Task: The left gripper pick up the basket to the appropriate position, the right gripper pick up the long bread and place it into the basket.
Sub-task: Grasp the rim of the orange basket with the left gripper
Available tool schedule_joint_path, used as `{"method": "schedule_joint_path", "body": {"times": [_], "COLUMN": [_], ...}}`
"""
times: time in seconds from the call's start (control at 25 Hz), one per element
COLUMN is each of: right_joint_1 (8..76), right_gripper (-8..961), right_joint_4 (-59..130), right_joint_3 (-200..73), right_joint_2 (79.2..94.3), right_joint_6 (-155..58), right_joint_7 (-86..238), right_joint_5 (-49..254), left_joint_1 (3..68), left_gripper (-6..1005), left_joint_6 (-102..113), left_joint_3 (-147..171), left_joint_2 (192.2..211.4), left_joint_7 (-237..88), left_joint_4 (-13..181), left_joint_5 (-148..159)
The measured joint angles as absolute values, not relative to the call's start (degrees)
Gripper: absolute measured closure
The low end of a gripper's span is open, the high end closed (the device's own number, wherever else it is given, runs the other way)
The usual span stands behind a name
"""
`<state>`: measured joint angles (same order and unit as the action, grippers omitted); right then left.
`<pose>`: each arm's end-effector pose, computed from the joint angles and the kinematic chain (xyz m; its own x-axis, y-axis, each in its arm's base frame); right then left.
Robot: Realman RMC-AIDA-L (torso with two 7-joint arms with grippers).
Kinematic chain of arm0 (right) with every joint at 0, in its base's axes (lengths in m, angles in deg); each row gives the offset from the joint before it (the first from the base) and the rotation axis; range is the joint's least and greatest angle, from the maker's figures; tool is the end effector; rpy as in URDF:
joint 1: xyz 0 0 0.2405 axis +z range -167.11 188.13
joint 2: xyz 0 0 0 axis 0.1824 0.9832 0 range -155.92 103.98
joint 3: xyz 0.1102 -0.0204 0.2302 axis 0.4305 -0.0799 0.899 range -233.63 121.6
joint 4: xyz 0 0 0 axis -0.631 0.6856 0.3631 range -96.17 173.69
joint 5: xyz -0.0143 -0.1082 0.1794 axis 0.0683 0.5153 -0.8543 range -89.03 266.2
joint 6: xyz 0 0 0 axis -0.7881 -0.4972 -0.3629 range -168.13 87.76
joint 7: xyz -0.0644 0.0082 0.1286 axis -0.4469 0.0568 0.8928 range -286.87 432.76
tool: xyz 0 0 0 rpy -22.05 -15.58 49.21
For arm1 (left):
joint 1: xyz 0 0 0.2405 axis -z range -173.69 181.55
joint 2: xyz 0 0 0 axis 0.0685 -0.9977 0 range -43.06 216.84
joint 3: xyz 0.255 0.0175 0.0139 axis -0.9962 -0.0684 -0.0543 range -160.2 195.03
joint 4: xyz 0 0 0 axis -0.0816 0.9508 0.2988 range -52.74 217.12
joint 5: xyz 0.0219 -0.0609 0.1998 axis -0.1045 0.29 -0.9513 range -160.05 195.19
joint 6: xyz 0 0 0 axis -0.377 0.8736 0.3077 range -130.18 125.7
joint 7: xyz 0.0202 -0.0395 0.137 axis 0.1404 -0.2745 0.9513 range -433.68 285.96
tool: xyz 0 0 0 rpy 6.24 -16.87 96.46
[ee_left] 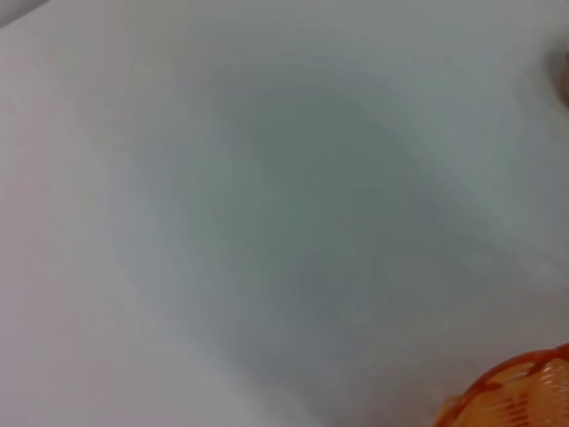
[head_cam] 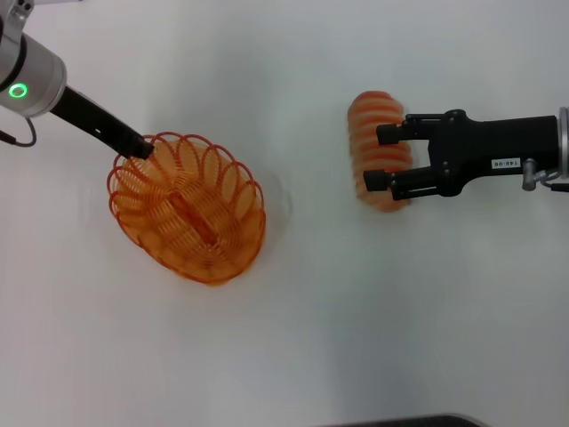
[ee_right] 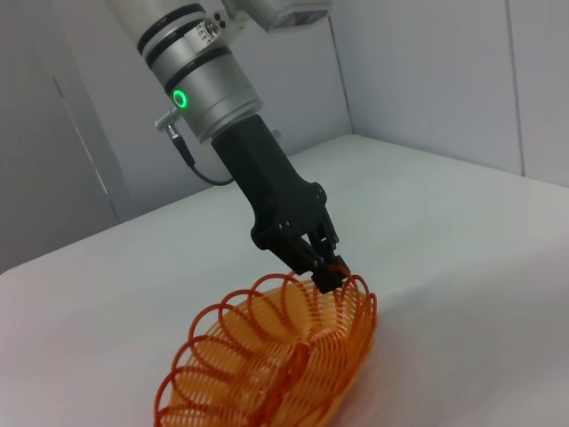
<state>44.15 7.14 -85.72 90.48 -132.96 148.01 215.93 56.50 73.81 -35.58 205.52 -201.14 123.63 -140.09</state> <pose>0.2793 0.3243 0.0033 0.8246 -0.3653 -0.4319 -0.4462 -0.8893 -0.0997 -0.2125 0.4157 -0.0140 0.7320 0.6597 -0.1704 0.5610 -0.7255 -0.3988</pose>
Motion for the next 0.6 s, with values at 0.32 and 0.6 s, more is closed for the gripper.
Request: {"method": "schedule_joint_path", "body": {"times": [0.32, 0.6], "right_joint_1": [44.32, 43.84], "right_gripper": [98, 98], "right_joint_4": [7.06, 6.95], "right_joint_3": [-85.72, -85.72], "right_joint_2": [90.35, 90.10], "right_joint_6": [-132.97, -133.09], "right_joint_7": [148.01, 147.87], "right_joint_5": [215.94, 215.94], "left_joint_1": [56.33, 55.14], "left_gripper": [873, 938], "left_joint_6": [74.98, 78.51], "left_joint_3": [-33.57, -22.75], "left_joint_2": [204.76, 204.34], "left_joint_7": [-202.73, -205.38], "left_joint_4": [123.73, 125.45], "left_joint_5": [-140.53, -140.10]}}
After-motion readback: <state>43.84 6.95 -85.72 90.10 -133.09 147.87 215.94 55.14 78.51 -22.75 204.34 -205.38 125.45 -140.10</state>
